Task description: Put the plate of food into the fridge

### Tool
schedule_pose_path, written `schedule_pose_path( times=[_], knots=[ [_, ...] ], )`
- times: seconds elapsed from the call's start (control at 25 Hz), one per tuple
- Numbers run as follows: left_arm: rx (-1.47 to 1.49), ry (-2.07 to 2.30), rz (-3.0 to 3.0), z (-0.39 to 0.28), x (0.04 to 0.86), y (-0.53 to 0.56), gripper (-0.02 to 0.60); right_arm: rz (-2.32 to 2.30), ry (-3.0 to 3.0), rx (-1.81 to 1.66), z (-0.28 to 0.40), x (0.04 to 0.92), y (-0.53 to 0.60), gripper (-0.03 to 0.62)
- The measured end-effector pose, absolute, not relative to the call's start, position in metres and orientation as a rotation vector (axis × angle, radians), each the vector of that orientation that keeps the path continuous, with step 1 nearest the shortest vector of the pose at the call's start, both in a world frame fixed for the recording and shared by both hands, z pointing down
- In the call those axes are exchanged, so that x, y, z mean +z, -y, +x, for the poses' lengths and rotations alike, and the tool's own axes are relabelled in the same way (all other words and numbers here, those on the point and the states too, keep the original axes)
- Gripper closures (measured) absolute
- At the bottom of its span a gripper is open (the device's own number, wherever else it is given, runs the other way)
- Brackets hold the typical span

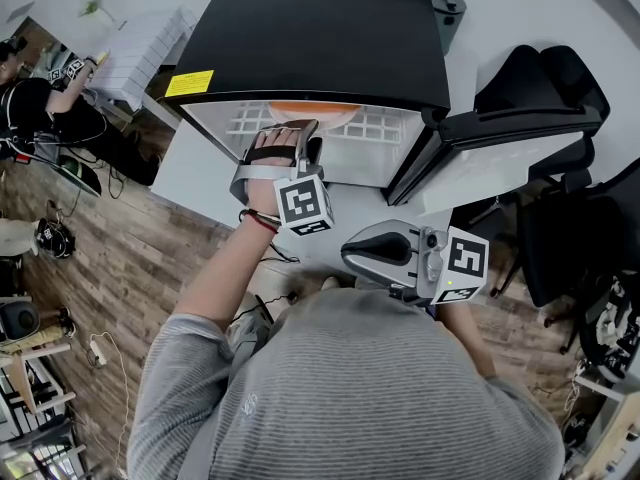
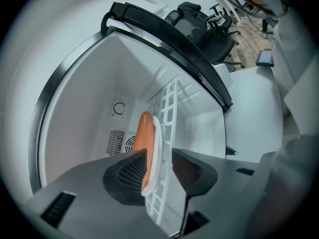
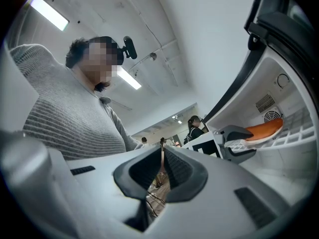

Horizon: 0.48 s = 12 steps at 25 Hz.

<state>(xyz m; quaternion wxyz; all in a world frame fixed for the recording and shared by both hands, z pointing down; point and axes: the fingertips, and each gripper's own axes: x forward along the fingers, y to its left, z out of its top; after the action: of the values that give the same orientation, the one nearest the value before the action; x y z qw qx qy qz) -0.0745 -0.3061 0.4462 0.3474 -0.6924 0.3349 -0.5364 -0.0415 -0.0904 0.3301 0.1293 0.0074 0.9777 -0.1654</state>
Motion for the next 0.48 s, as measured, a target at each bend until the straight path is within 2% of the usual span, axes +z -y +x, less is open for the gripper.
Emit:
schedule_pose_path(
  times=[0.48],
  knots=[
    [-1.215,-1.079,-2.033,-0.08,0.426,0.291,0.452,0.02,-2.854,-0.483,-0.041,0.333,0.086,0.579]
  ],
)
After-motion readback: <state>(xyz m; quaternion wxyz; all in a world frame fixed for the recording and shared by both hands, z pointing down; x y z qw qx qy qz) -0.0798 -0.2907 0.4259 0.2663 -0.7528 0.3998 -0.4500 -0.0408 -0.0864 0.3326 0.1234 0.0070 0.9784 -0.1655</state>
